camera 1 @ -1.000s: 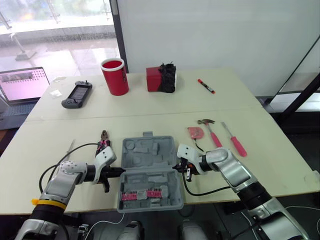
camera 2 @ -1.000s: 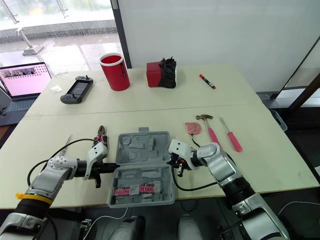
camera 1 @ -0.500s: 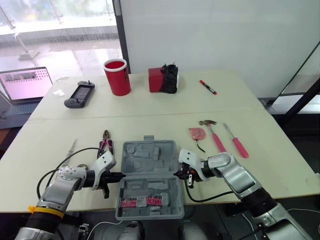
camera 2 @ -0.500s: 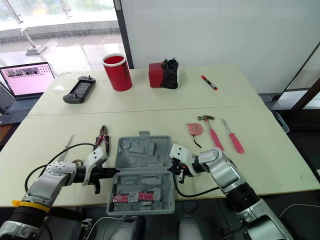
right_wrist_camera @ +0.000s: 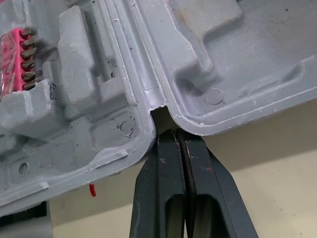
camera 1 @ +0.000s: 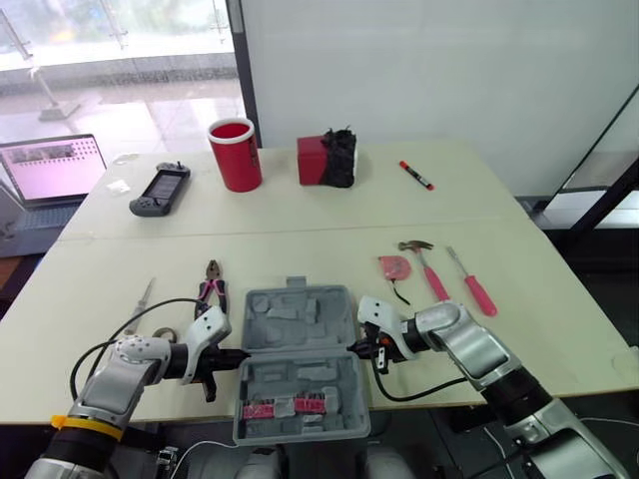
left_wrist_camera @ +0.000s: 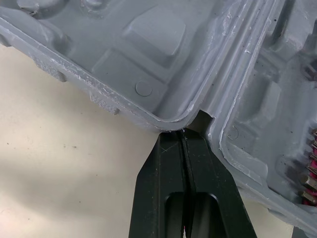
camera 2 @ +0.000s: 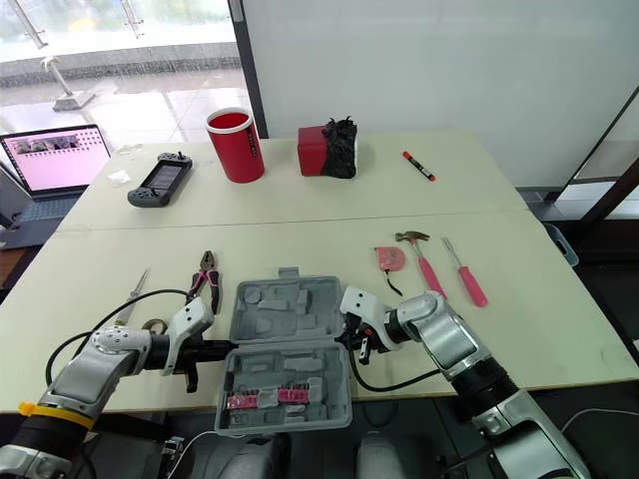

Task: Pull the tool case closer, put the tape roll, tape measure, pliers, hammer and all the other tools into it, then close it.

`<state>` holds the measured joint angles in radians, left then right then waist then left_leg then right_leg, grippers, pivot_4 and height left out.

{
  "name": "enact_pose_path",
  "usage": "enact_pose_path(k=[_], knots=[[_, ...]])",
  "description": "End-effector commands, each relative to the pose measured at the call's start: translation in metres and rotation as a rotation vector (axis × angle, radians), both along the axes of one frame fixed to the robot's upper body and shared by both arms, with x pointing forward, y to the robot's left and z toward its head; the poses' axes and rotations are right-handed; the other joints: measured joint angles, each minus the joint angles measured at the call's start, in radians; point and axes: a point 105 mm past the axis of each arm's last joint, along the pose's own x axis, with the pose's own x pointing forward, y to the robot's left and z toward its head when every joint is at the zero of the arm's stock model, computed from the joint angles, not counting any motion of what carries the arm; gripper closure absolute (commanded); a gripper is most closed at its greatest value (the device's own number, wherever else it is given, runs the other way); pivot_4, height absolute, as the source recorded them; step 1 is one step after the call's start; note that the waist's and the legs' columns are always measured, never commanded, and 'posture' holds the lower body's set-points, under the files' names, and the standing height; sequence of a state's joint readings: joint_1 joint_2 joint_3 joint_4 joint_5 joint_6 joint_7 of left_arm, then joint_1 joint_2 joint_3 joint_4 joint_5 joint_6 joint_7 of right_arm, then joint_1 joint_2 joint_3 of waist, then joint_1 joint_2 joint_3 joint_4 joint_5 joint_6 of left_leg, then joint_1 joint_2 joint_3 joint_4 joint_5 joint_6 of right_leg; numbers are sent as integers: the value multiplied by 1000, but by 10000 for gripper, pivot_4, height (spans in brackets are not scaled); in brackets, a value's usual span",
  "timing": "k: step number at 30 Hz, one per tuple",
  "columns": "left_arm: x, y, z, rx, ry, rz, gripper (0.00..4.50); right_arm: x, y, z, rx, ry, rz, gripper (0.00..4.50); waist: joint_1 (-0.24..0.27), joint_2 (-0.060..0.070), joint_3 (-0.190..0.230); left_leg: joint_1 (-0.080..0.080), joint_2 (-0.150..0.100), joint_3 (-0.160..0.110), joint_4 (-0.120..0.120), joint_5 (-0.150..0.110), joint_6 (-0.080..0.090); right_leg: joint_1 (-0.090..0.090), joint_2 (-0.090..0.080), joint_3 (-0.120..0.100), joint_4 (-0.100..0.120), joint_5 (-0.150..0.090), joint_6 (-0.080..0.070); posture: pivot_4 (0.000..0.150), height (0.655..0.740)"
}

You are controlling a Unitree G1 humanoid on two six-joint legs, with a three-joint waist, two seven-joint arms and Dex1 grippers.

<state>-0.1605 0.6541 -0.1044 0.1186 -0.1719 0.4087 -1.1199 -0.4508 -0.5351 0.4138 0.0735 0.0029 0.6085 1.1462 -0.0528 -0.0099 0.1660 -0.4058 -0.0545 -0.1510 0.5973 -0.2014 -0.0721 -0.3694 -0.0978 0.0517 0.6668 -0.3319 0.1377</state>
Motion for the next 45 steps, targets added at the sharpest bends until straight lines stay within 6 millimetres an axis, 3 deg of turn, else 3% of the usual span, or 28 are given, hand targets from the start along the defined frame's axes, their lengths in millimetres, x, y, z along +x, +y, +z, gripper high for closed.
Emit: enact_pose_path(k=[1, 16, 21, 25, 28, 34, 35, 38, 43, 44, 45], knots=[[-9, -2, -12, -2, 61, -5, 45000, -10, 1, -9, -15, 59, 30, 44454, 3, 0, 0, 0, 0, 0, 0, 0, 0, 0, 0, 0, 0, 0, 0, 1500, 7400], [-19, 2, -18, 12, 102, 2, 45000, -10, -4, -8, -23, 72, 13, 44454, 7, 0, 0, 0, 0, 0, 0, 0, 0, 0, 0, 0, -1, 0, 0, 1500, 7400], [-11, 15, -17, 31, 85, 54, 45000, -8, -12, -9, -38, 76, -6, 44454, 8, 0, 0, 0, 0, 0, 0, 0, 0, 0, 0, 0, -1, 0, 0, 1500, 7400], [-3, 38, -13, 63, 62, 123, 45000, 1, -32, -5, -71, 51, -53, 44454, 8, 0, 0, 0, 0, 0, 0, 0, 0, 0, 0, 0, -1, 0, 0, 1500, 7400], [4, 63, 12, 19, -22, 189, 45000, 9, -56, 10, -50, 11, -117, 44454, 7, 0, 0, 0, 0, 0, 0, 0, 0, 0, 0, 0, -1, 0, 0, 1500, 7400], [7, 74, 61, -104, -258, 245, 45000, 4, -63, 51, 149, -73, -144, 44454, 13, -1, 1, -3, 1, 0, -1, 0, 0, -3, -1, 0, -2, 0, 0, 1500, 7400], [4, 78, 69, -118, -291, 259, 45000, 3, -69, 57, 164, -104, -163, 42053, 13, -1, 1, -3, 1, 0, -1, 0, 0, -3, -2, 0, -2, 0, 0, 1500, 7400], [-13, 99, 87, -134, -373, 319, 35634, 1, -94, 75, 201, -195, -280, 31424, 11, -1, 1, -3, 1, 1, -1, 0, 0, -3, -3, 0, -2, 0, 0, 1500, 7400], [-36, 135, 93, -107, -457, 467, 10050, -11, -127, 86, 265, -235, -462, 5901, 12, -1, 1, -3, 1, 4, -2, -1, 1, -3, -4, 0, -3, 0, 0, 1500, 7400], [-43, 151, 90, -90, -476, 532, 4347, -18, -131, 86, 276, -236, -484, 788, 13, -1, 1, -2, 1, 4, -2, -1, 1, -3, -4, 0, -3, 0, 0, 1500, 7400], [-48, 160, 89, -78, -488, 575, 744, -23, -134, 85, 282, -237, -494, 0, 15, -1, 1, -2, 1, 5, -2, -1, 1, -3, -4, 0, -4, 0, -1, 1500, 7400]])
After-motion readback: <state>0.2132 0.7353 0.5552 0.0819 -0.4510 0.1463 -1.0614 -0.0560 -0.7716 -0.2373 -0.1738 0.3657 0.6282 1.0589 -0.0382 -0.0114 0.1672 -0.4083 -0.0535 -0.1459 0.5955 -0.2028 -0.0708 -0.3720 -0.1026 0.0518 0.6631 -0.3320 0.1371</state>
